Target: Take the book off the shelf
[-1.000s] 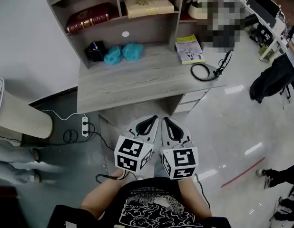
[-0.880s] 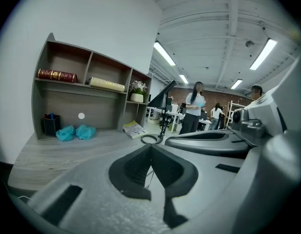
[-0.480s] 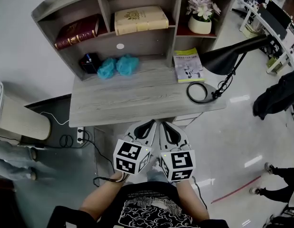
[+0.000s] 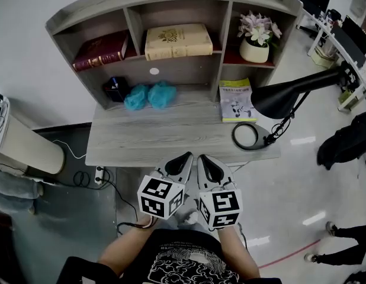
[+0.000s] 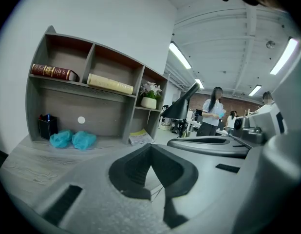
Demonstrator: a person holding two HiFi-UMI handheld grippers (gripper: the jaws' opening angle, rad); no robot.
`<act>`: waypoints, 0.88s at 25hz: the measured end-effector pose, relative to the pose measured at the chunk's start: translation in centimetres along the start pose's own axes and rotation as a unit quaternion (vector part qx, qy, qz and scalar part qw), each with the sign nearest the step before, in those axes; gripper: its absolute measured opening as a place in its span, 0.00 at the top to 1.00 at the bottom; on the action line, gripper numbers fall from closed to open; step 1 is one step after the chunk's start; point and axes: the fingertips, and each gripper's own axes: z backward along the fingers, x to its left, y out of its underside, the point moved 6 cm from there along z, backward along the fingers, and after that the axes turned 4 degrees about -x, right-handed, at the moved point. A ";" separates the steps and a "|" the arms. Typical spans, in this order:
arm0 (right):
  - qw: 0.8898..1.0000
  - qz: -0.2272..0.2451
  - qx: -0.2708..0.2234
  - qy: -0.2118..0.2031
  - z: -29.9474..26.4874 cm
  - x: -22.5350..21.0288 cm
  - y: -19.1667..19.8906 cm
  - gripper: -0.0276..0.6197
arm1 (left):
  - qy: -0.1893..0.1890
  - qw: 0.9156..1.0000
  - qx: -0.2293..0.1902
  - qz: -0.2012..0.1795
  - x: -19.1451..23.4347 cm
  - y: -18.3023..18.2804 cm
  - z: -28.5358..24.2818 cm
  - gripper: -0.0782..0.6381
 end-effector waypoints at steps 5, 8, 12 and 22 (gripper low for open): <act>1.000 0.007 -0.002 -0.009 -1.4 -0.9 -0.6 0.93 | 0.000 1.000 -0.009 0.012 0.5 -0.6 -1.6 0.88; 1.000 0.008 -0.001 -0.011 -2.6 -1.7 -0.8 0.93 | 0.001 0.999 -0.016 0.031 1.4 -1.1 -2.7 0.88; 1.000 0.013 0.003 -0.012 -4.6 -2.8 -1.4 0.93 | 0.004 0.996 -0.035 0.076 3.3 -2.4 -4.6 0.88; 1.000 0.021 -0.003 -0.020 -10.9 -5.3 -4.7 0.93 | 0.031 0.975 -0.099 0.199 8.8 -7.1 -10.0 0.88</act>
